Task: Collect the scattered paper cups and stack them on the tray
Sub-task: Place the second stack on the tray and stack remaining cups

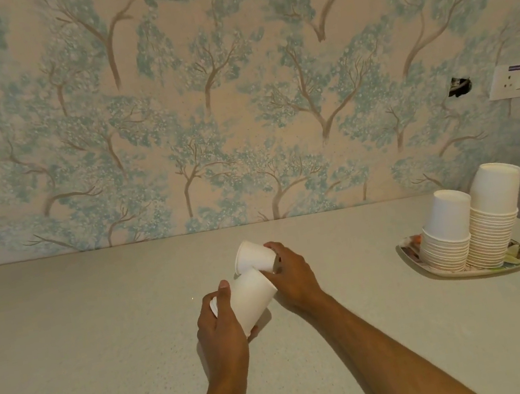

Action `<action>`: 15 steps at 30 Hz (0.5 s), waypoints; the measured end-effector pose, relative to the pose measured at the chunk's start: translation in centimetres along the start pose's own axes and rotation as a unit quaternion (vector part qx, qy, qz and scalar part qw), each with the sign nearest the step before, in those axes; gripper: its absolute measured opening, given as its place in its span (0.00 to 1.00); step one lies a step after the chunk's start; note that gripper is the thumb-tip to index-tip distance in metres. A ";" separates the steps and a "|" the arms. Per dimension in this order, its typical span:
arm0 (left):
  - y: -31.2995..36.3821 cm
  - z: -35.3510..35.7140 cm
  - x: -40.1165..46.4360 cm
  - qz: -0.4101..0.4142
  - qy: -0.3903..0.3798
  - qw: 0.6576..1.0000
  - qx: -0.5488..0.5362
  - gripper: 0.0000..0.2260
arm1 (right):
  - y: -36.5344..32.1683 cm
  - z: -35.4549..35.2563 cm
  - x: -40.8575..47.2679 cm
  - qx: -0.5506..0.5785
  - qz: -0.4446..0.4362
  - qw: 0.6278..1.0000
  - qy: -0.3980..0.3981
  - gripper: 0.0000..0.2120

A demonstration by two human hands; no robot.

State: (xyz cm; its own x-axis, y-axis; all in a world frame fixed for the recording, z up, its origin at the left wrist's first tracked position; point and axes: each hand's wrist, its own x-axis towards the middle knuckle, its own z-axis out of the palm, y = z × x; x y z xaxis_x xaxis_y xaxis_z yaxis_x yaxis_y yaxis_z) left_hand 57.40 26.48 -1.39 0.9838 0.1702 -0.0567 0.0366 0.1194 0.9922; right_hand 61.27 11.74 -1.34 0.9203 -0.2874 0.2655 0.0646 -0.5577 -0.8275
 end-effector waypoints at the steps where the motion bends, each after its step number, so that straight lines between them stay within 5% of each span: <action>1: -0.1 0.0 0.1 0.001 -0.001 1.000 0.001 0.19 | 0.2 0.0 0.0 0.026 0.000 1.000 0.001 0.30; 4: -0.1 -0.3 0.0 0.001 -0.007 1.000 0.005 0.17 | 0.2 -0.7 -0.5 0.155 0.020 0.987 0.038 0.25; 12: 0.8 -1.0 -1.5 0.006 -0.014 1.000 -0.016 0.17 | -0.8 -4.6 -4.3 0.427 0.170 0.885 0.081 0.11; 15: 1.2 -1.2 -2.0 0.009 -0.012 1.000 -0.011 0.18 | -0.9 -5.6 -6.0 0.478 0.188 0.856 0.063 0.15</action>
State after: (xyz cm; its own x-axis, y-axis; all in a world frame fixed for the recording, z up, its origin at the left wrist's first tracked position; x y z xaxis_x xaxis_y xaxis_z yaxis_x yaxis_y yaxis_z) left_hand 55.30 27.41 -0.25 0.9882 0.1487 -0.0364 0.0158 0.1375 0.9904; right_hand 53.55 9.60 0.60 0.9001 -0.4225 -0.1065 0.1157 0.4674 -0.8764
